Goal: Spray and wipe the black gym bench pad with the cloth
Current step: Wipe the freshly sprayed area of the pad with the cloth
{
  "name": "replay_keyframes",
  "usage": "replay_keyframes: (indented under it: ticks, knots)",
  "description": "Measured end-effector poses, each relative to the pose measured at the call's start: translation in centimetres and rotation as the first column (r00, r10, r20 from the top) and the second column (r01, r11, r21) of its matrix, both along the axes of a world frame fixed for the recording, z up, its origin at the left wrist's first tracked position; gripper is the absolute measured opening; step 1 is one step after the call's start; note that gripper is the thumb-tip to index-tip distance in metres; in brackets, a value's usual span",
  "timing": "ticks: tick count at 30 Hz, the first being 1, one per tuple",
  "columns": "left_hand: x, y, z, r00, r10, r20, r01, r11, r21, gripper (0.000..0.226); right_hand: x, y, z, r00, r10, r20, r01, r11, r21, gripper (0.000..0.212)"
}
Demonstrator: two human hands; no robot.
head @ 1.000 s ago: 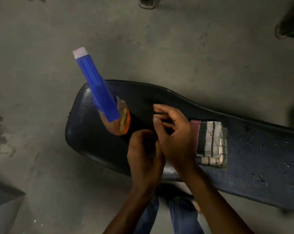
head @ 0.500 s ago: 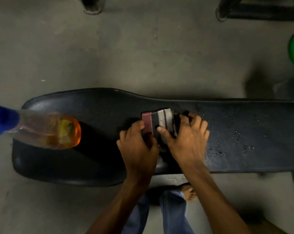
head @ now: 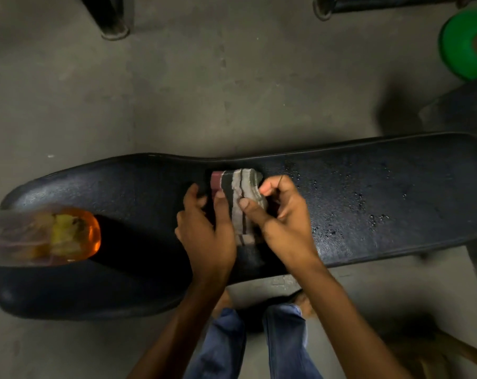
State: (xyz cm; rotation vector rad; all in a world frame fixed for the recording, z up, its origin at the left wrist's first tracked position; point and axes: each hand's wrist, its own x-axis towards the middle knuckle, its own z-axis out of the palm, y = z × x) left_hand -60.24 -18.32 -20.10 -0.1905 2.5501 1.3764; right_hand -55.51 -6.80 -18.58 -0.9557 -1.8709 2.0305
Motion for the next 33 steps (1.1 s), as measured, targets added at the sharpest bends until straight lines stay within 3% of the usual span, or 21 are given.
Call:
replay_keyframes:
  ticks: [4, 7, 9, 11, 13, 15, 18, 23, 28, 30, 33]
  knots:
    - [-0.7, 2.3, 0.1, 0.972, -0.158, 0.174, 0.090, 0.934, 0.345, 0.037, 1.5, 3.6, 1.0, 0.990, -0.112, -0.087, 0.097, 0.982, -0.162, 0.034]
    - [-0.5, 5.1, 0.2, 0.949, -0.265, 0.173, 0.166, 0.881, 0.443, 0.029, 2.6, 6.3, 0.8, 0.978, -0.208, -0.033, 0.208, 0.978, -0.007, 0.036]
    - [-0.4, 6.9, -0.1, 0.947, -0.303, 0.104, 0.253, 0.906, 0.339, 0.032, 2.9, 7.9, 0.2, 0.977, -0.214, 0.009, 0.210, 0.966, 0.152, 0.038]
    - [-0.4, 8.2, -0.4, 0.936, -0.351, -0.008, 0.350, 0.932, 0.098, 0.028, 3.1, 9.0, -0.8, 0.984, -0.158, 0.078, 0.123, 0.935, 0.334, 0.038]
    - [-0.5, 8.8, -0.3, 0.904, -0.411, -0.119, 0.373, 0.893, -0.254, 0.034, 3.2, 9.5, -1.6, 0.973, -0.111, 0.202, -0.026, 0.820, 0.572, 0.043]
    - [-0.5, 8.5, -0.2, 0.871, -0.447, -0.205, 0.331, 0.841, -0.427, 0.052, 3.0, 9.2, -1.9, 0.962, -0.098, 0.253, -0.118, 0.690, 0.714, 0.048]
    - [-0.9, 7.4, -1.5, 0.838, -0.483, -0.252, 0.351, 0.832, -0.429, 0.059, 1.8, 8.0, -2.3, 0.973, -0.009, 0.232, -0.187, 0.557, 0.809, 0.049]
    - [-1.3, 5.9, -4.0, 0.806, -0.574, -0.144, 0.443, 0.746, -0.497, 0.059, -1.2, 7.1, -3.9, 0.935, 0.149, 0.322, -0.355, 0.397, 0.846, 0.050]
    - [-1.1, 5.7, -4.3, 0.791, -0.589, -0.166, 0.438, 0.734, -0.518, 0.057, -2.2, 7.6, -5.5, 0.843, 0.175, 0.509, -0.537, 0.204, 0.819, 0.059]
    - [-0.9, 6.1, -4.1, 0.785, -0.602, -0.149, 0.435, 0.706, -0.559, 0.061, -1.6, 8.9, -5.8, 0.846, 0.099, 0.524, -0.532, 0.224, 0.817, 0.060]
    - [-0.5, 6.8, -4.1, 0.759, -0.639, -0.127, 0.466, 0.669, -0.579, 0.065, 0.4, 11.4, -5.7, 0.840, -0.123, 0.529, -0.465, 0.341, 0.817, 0.061]
